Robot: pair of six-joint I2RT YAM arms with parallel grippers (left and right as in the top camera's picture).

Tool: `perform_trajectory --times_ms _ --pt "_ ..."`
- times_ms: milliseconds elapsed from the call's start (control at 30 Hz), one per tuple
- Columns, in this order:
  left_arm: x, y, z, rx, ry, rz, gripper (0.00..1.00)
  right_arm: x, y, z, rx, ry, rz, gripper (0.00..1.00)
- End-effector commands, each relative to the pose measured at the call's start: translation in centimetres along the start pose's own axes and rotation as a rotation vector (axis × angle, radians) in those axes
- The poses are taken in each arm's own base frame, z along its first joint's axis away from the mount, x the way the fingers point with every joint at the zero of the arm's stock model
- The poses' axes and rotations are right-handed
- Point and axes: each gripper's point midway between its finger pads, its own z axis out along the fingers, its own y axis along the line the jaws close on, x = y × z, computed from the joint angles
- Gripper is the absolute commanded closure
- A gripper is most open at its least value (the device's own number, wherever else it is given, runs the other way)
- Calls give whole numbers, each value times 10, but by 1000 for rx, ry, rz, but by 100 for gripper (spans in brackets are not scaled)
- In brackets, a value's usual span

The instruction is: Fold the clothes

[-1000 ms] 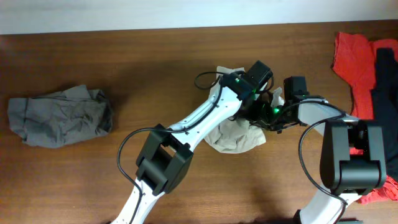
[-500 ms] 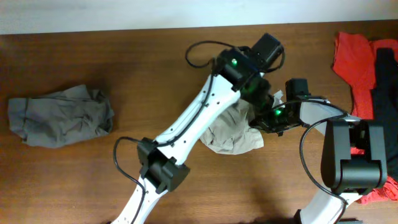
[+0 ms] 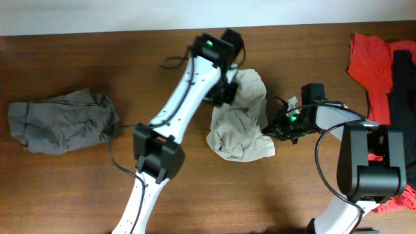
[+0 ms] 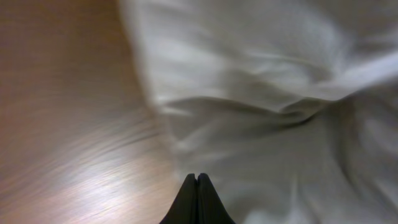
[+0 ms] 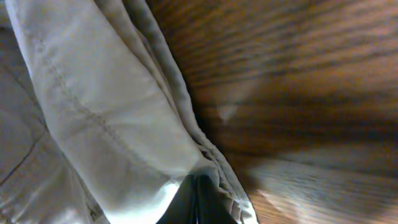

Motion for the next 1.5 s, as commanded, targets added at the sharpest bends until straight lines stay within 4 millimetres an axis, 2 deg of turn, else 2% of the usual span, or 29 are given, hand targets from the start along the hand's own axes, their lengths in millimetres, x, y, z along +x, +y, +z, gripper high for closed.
perform_trajectory --times_ms 0,133,200,333,433,533,667,767,900,1000,1100,1200,1367,1467 --pt "23 -60 37 115 104 124 99 9 -43 9 113 30 74 96" --pt "31 -101 68 152 104 208 99 10 -43 9 113 31 79 96" --pt "35 -112 87 151 107 214 99 10 -44 9 113 32 74 96" --pt "46 -111 116 131 140 200 99 11 -44 9 115 39 60 96" --pt "48 -101 121 91 149 194 100 11 -44 6 114 37 64 96" --pt "43 -96 120 60 128 197 99 6 -37 -8 92 -1 27 96" --pt "34 -94 106 55 100 193 99 2 -17 -43 65 -87 -50 96" --pt "24 -89 82 20 52 193 99 3 6 -73 42 -171 -144 96" --pt "-1 -82 33 -53 -83 199 98 16 43 -110 -3 -271 -282 96" --pt "-23 -84 -4 -71 -212 199 90 29 64 -126 -26 -313 -349 96" --pt "-42 -81 -30 -75 -320 187 84 42 73 -125 -31 -297 -379 96" --pt "-57 -73 -38 -65 -373 164 83 54 76 -113 -27 -242 -377 96" --pt "-82 -50 -30 -45 -410 119 82 68 88 -90 -23 -169 -438 96" --pt "-95 -46 -18 0 -417 156 83 71 93 -75 -13 -140 -473 96"
